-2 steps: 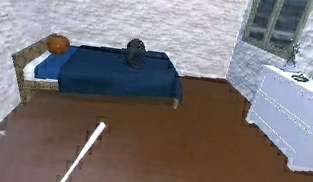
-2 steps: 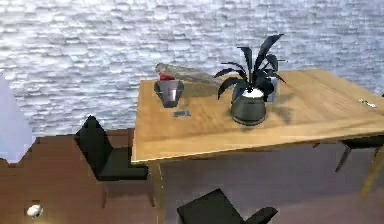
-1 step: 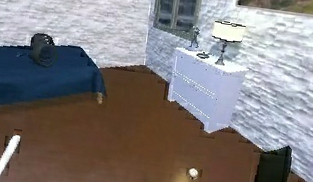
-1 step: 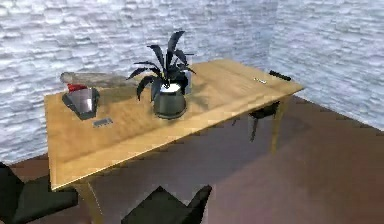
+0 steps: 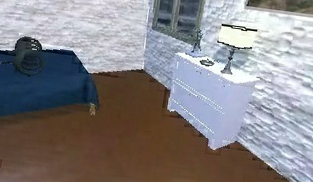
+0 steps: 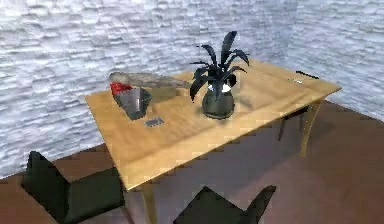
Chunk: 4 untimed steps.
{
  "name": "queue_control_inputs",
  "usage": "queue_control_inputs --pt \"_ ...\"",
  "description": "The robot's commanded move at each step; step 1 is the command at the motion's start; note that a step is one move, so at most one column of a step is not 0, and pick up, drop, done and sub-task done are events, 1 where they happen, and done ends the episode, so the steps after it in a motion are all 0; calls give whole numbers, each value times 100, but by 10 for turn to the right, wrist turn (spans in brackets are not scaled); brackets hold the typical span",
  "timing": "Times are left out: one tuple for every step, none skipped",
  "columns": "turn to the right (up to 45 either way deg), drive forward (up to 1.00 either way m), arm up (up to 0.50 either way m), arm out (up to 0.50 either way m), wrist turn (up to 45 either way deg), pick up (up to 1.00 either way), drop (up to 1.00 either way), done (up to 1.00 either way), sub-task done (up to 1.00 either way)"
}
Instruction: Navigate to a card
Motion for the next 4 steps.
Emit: queue_control_inputs --pt "450 0 0 0 0 0 0 0 0" --pt "300 0 0 0 0 0 0 0 0" --pt "0 100 0 0 0 0 0 0 0" --pt "30 0 0 0 0 0 0 0 0"
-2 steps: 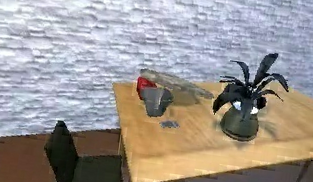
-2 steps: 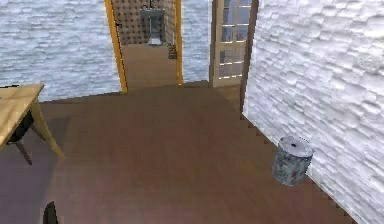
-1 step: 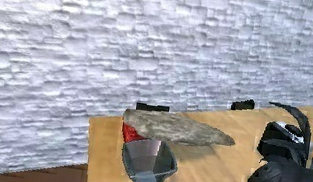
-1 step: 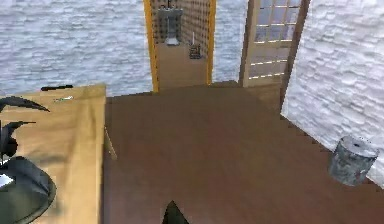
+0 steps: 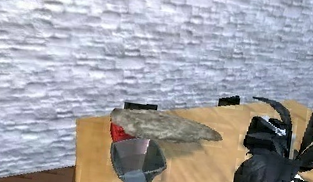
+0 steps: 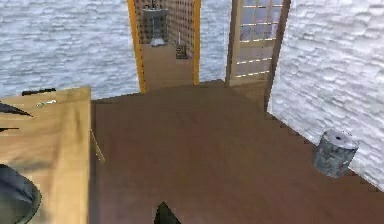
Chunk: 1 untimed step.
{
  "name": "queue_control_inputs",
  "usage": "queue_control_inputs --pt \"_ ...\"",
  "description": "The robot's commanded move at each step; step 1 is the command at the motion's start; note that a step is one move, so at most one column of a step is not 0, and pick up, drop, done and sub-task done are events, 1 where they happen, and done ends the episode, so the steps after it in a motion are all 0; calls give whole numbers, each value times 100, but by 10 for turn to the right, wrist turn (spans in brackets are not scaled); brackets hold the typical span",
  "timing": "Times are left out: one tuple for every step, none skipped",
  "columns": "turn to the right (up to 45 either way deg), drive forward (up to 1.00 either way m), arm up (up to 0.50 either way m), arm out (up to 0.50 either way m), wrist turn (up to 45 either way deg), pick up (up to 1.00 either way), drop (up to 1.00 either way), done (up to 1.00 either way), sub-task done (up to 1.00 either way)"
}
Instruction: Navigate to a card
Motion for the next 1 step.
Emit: queue_control_inputs --pt "0 0 0 0 0 0 0 100 0"
